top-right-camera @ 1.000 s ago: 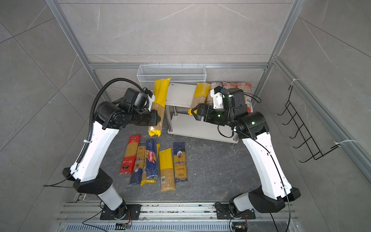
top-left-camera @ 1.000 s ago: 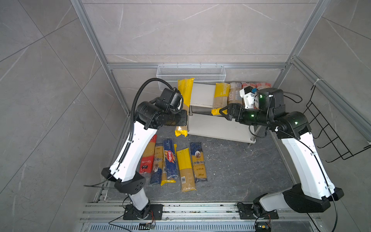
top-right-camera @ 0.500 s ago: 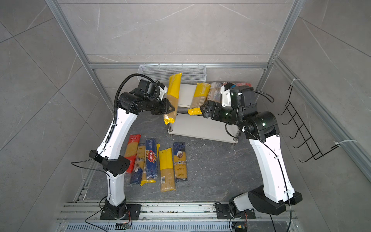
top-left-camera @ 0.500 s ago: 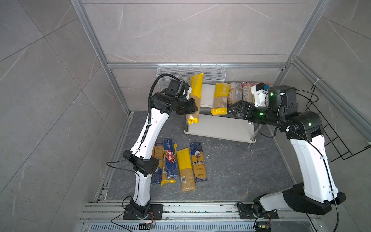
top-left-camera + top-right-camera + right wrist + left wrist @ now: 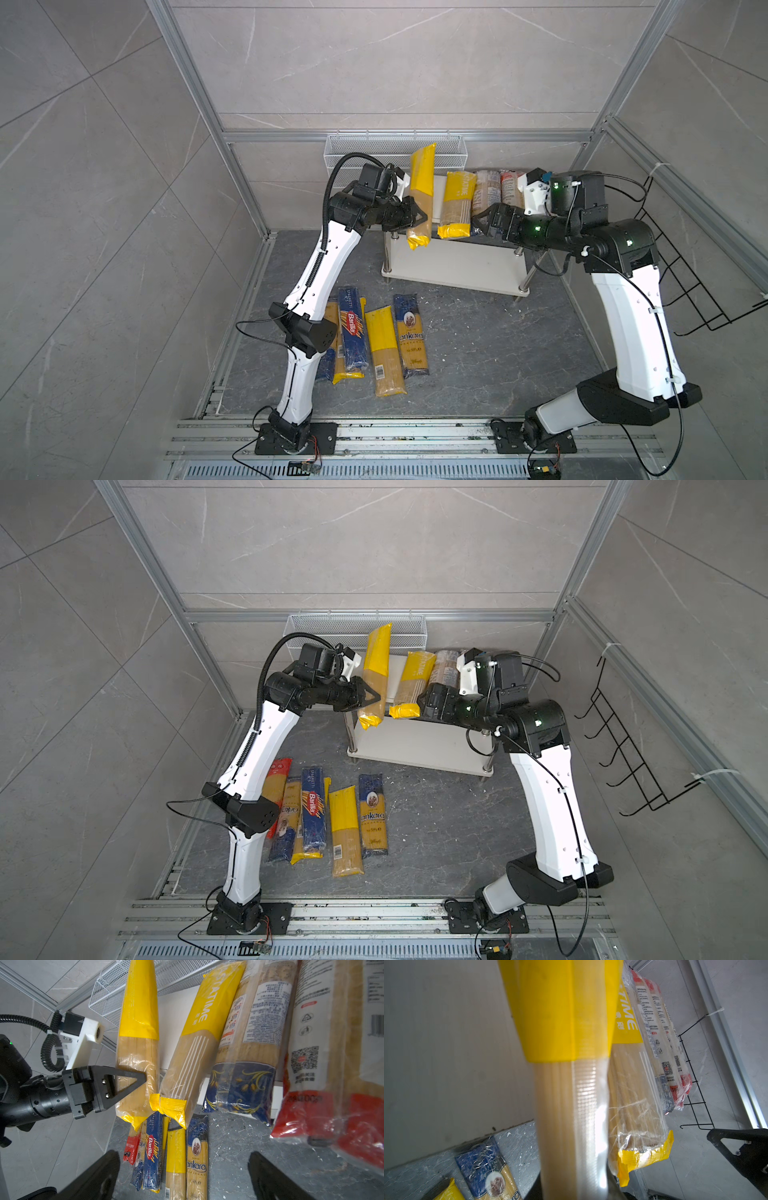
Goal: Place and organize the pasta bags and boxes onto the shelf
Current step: 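Lift the yellow pack with the left gripper and carry it to the top shelf, then stand the yellow pack upright beside the Pastatime bag and open the left gripper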
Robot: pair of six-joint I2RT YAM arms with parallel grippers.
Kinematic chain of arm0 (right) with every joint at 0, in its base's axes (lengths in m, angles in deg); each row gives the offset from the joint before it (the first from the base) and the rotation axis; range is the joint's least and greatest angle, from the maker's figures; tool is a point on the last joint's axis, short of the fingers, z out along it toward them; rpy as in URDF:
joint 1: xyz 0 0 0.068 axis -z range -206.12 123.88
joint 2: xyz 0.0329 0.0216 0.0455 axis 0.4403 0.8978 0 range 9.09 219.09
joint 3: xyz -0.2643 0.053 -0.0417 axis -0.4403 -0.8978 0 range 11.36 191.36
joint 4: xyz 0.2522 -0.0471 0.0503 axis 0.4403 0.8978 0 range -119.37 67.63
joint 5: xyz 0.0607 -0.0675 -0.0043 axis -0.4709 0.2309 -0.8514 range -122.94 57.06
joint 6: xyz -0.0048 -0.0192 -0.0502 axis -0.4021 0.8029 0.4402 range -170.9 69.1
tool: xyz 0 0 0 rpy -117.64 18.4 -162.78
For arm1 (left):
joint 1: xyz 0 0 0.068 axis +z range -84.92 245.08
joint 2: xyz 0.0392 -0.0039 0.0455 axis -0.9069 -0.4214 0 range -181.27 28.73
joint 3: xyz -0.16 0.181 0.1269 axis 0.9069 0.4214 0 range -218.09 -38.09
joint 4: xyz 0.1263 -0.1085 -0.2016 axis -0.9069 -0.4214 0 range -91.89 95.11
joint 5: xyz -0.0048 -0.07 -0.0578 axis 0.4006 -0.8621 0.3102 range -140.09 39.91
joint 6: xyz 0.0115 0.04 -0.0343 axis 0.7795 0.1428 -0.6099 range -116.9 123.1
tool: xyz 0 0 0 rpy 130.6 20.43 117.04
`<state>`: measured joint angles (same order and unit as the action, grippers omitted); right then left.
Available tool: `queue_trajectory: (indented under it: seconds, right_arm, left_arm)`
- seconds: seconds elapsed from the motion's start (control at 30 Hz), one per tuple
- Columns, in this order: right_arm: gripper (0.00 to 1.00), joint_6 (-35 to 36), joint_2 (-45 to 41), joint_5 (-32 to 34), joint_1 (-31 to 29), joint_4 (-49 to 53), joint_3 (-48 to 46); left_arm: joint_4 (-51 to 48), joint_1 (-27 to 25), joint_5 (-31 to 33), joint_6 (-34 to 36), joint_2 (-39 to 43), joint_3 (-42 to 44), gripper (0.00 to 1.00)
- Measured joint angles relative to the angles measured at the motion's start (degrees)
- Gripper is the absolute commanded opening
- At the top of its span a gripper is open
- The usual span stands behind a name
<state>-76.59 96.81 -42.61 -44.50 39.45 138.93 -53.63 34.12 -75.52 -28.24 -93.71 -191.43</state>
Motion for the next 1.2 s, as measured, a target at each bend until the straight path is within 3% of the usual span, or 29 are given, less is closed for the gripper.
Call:
queue_trajectory:
  seconds: [0.27, 0.37, 0.47, 0.7, 1.2]
  right_arm:
    - [1.0, -0.17, 0.0, -0.24, 0.44, -0.04, -0.09]
    - [1.0, -0.2, 0.0, -0.44, 0.52, -0.02, -0.09]
    - [1.0, -0.17, 0.0, -0.5, 0.79, 0.0, -0.09]
    - [1.0, -0.17, 0.0, -0.92, 1.38, 0.02, -0.2]
    - [1.0, -0.13, 0.17, -1.73, 2.71, 0.44, -0.17]
  left_arm:
    - [2.8, 0.83, -2.47, -2.27, -0.83, 0.0, 0.28]
    - [4.31, 1.18, -3.58, -2.97, -1.05, 0.0, 0.44]
    - [6.91, 1.4, -4.59, -3.8, -1.16, -0.52, 0.5]
    - [11.37, 1.51, -5.51, -4.0, -1.16, -1.16, 0.52]
    - [11.21, 4.44, -4.63, -3.91, -1.16, -1.14, 0.59]
